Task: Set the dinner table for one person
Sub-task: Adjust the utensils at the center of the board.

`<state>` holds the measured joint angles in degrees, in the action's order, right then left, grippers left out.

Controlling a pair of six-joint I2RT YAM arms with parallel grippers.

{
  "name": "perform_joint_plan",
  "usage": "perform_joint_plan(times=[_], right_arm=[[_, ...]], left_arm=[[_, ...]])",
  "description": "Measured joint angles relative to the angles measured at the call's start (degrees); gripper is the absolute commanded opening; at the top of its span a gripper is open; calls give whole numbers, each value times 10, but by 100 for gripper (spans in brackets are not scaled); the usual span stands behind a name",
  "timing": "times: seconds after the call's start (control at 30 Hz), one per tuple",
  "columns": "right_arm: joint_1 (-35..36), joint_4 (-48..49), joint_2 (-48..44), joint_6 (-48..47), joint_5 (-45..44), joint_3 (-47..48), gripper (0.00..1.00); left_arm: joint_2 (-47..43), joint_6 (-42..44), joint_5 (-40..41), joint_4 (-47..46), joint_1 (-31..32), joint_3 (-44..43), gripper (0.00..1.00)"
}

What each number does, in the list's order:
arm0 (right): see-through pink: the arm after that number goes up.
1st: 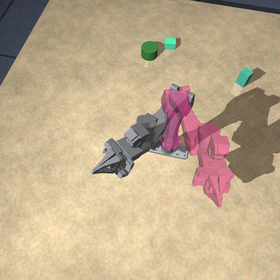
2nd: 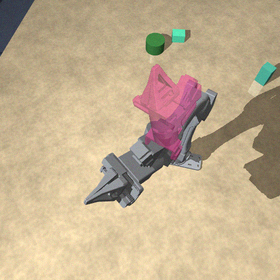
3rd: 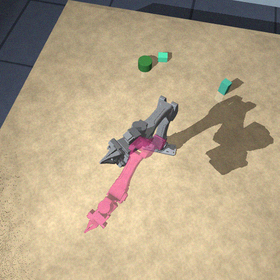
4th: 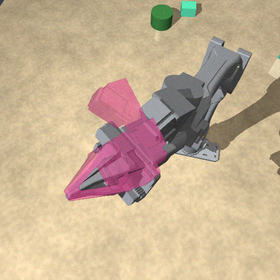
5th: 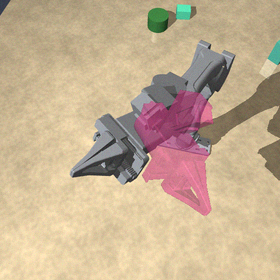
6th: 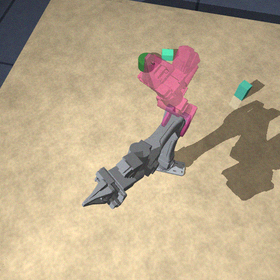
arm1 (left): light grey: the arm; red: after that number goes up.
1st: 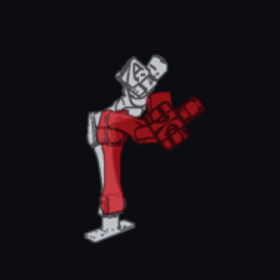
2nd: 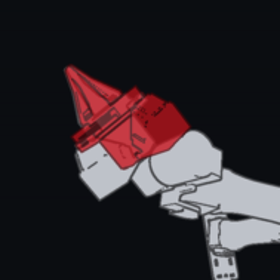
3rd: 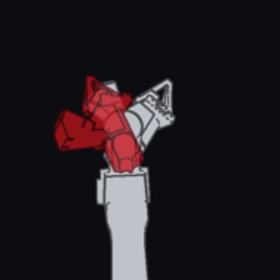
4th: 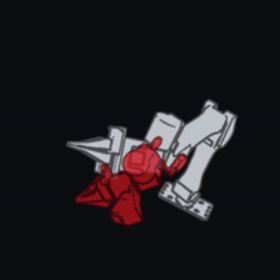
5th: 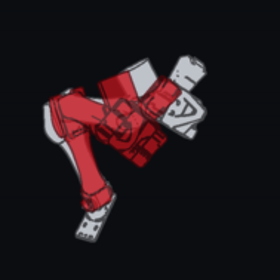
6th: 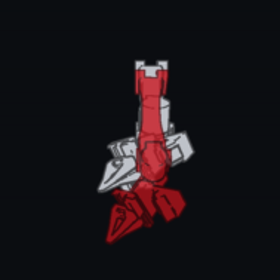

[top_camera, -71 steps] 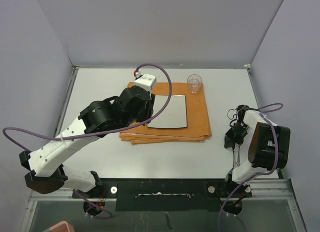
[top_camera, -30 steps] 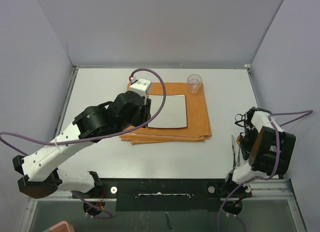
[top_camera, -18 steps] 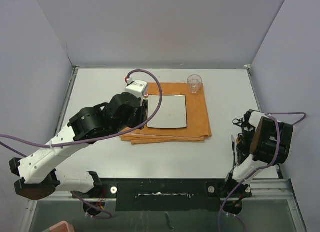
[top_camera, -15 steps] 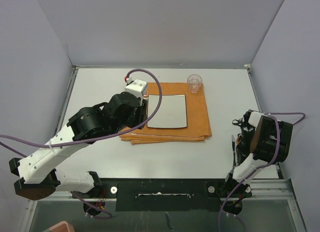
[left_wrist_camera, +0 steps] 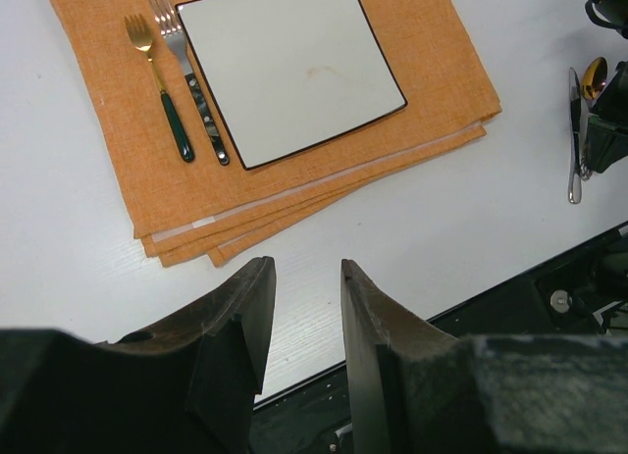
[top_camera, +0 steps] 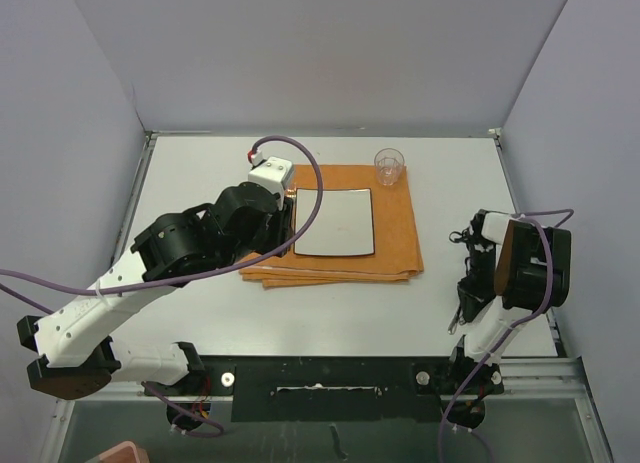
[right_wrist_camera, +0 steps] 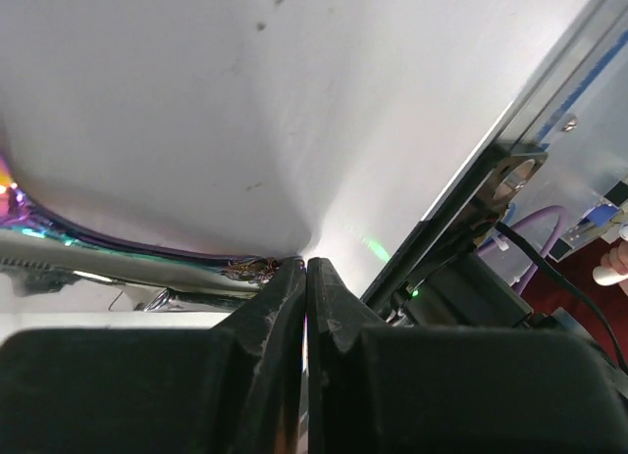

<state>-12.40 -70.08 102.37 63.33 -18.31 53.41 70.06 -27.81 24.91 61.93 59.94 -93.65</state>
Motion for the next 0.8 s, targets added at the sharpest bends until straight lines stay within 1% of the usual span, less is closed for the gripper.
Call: perform_joint_plan(times=[0.43, 0.63, 0.8], right_arm=[[5, 35, 0, -59, 120, 34, 0], [9, 110, 0, -76, 167, 73, 0], [9, 161, 14, -88, 178, 110, 0]], left_arm=[[-20, -2, 7, 0, 0, 1, 32], [-46, -5, 16, 5, 0, 13, 32], [-62, -12, 22, 11, 0, 24, 32]])
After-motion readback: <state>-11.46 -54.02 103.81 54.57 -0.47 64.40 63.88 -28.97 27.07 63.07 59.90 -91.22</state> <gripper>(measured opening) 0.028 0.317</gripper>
